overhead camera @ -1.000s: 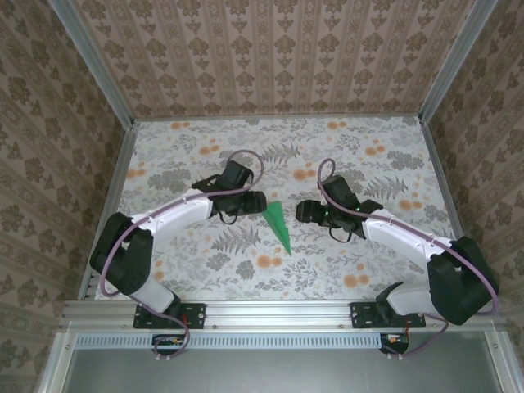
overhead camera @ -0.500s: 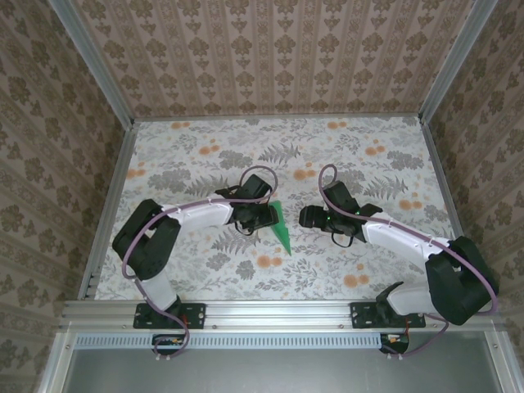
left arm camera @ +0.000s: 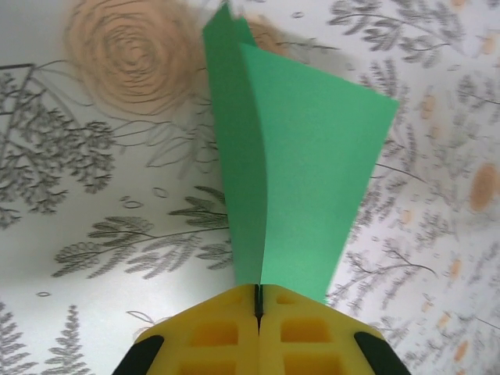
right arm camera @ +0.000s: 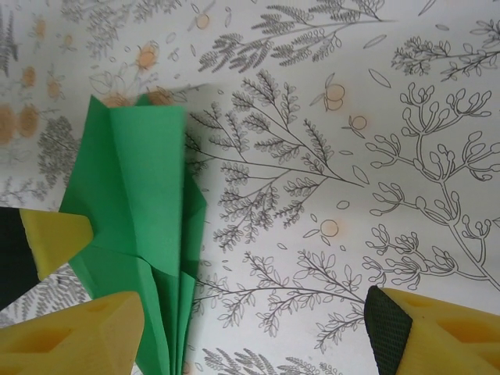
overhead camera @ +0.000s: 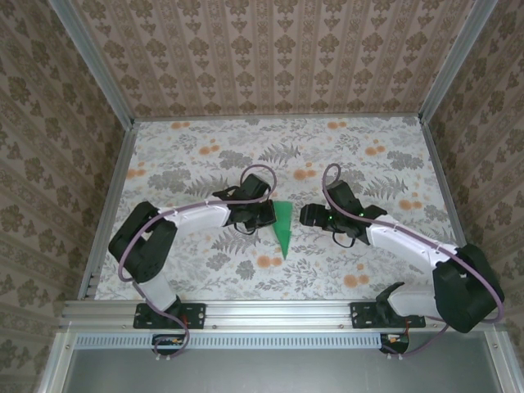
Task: Fold a paper plane with a square sheet of paper (pick it up from the middle)
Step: Turn over a paper plane at the center of the table.
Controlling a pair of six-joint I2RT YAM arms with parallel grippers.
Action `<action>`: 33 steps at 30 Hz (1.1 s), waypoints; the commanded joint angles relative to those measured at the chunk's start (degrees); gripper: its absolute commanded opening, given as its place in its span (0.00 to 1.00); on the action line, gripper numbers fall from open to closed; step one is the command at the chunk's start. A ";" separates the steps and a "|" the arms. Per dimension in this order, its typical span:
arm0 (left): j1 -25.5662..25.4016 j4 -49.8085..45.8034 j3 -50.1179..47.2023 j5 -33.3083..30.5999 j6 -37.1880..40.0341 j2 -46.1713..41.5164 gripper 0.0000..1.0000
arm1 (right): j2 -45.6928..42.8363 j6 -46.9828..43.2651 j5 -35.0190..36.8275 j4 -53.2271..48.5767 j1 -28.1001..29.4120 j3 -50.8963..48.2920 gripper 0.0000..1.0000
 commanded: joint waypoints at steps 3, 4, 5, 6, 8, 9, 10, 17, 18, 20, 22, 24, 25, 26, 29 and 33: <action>0.08 7.64 -1.66 5.83 4.04 -4.15 0.00 | -4.51 1.35 -2.09 1.72 -0.36 -1.63 0.78; 0.10 9.11 -2.20 6.49 4.02 -4.24 0.00 | -4.86 1.46 -3.40 2.86 -0.45 -1.91 0.78; 0.22 10.45 -2.71 7.06 3.99 -4.10 0.00 | -4.93 1.83 -4.70 3.95 -0.45 -2.29 0.78; 0.15 11.23 -3.11 7.47 3.87 -3.80 0.00 | -4.79 2.26 -5.45 4.84 -0.45 -2.61 0.77; 0.16 14.09 -4.22 8.91 3.28 -2.47 0.00 | -3.74 3.17 -7.07 6.37 -0.45 -3.02 0.76; 0.16 15.92 -4.84 9.76 2.68 -1.97 0.00 | -3.12 3.33 -7.60 6.90 -0.45 -3.03 0.75; 0.21 17.54 -5.52 10.21 2.03 -1.45 0.00 | -2.39 3.48 -8.22 7.60 -0.41 -3.27 0.73; 0.56 20.13 -7.64 10.27 1.69 2.65 0.00 | 2.40 2.07 -10.68 8.83 0.81 -3.08 0.49; 0.54 20.10 -7.95 10.06 1.63 3.02 0.00 | 3.13 1.87 -10.68 8.79 1.07 -2.92 0.47; 0.82 19.59 -8.68 9.20 1.62 3.20 0.00 | 4.73 1.27 -10.34 7.87 1.63 -2.21 0.43; 1.11 18.89 -9.34 8.54 1.59 3.12 0.00 | 6.04 0.62 -10.03 7.52 2.37 -1.59 0.42; 1.38 18.50 -9.96 8.19 1.61 3.20 0.00 | 6.76 -0.27 -9.87 6.61 3.23 -0.47 0.40; 1.46 18.43 -10.32 7.95 1.52 3.23 0.00 | 8.94 -0.68 -9.83 6.15 3.77 0.15 0.39; 1.55 18.54 -10.56 7.90 1.50 3.20 0.00 | 9.70 -1.25 -9.81 5.79 4.46 0.84 0.38; 1.57 18.36 -10.85 7.81 1.66 3.23 0.00 | 11.06 -2.46 -9.11 5.08 6.51 2.30 0.37; 1.67 17.70 -10.96 7.55 1.69 3.65 0.00 | 13.28 -2.83 -8.11 3.70 7.49 3.95 0.37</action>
